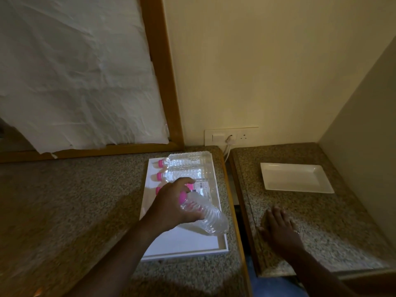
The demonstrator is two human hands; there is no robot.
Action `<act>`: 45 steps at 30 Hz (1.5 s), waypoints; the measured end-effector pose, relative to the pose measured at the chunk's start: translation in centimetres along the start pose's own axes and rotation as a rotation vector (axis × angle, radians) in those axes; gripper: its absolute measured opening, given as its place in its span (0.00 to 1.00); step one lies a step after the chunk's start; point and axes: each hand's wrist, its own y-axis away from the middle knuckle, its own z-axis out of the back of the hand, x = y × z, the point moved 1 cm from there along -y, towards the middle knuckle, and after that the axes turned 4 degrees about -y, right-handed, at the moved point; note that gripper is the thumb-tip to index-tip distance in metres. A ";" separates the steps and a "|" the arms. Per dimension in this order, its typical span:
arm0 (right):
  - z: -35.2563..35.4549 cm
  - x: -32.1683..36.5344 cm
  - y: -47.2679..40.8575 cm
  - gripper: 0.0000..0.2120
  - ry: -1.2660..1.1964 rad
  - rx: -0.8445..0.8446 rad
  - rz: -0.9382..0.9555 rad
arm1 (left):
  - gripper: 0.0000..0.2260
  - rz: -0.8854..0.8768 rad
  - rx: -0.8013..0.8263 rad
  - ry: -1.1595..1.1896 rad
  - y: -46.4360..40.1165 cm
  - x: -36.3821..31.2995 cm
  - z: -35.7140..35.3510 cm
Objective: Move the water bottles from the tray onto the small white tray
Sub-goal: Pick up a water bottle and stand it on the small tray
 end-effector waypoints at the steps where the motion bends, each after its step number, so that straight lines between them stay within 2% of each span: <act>1: 0.0 0.0 0.0 0.36 -0.001 -0.002 -0.001 | 0.37 0.011 -0.049 0.058 0.1 -0.3 -0.4; 5: -0.1 0.1 0.0 0.37 0.008 -0.010 -0.001 | 0.36 0.087 -0.194 0.308 0.3 -0.8 -3.2; 10: 0.4 -0.1 0.1 0.38 -0.006 0.004 0.014 | 0.26 0.252 -0.227 0.363 0.1 -0.5 -4.7; 17: 1.5 -1.8 0.3 0.39 -0.039 -0.012 0.072 | 0.30 0.126 -0.166 0.238 -2.8 -5.2 -3.9; 21: 2.4 -5.1 0.4 0.45 -0.035 -0.042 0.070 | 0.29 0.006 -0.130 0.241 -6.5 -10.3 -4.9; 25: 3.4 -10.4 0.5 0.50 -0.021 -0.065 -0.015 | 0.30 -0.131 0.003 0.248 -11.9 -15.6 -9.2; 28: 4.3 -14.0 0.3 0.48 -0.050 -0.111 -0.072 | 0.31 -0.198 0.021 0.152 -16.4 -19.1 -14.1; 37: 5.0 -16.6 -0.9 0.43 -0.083 -0.204 -0.040 | 0.31 -0.245 0.091 0.176 -24.2 -23.5 -26.4; 45: 4.5 -17.0 -1.1 0.44 -0.062 -0.223 -0.031 | 0.32 -0.213 0.091 0.135 -26.5 -23.4 -30.7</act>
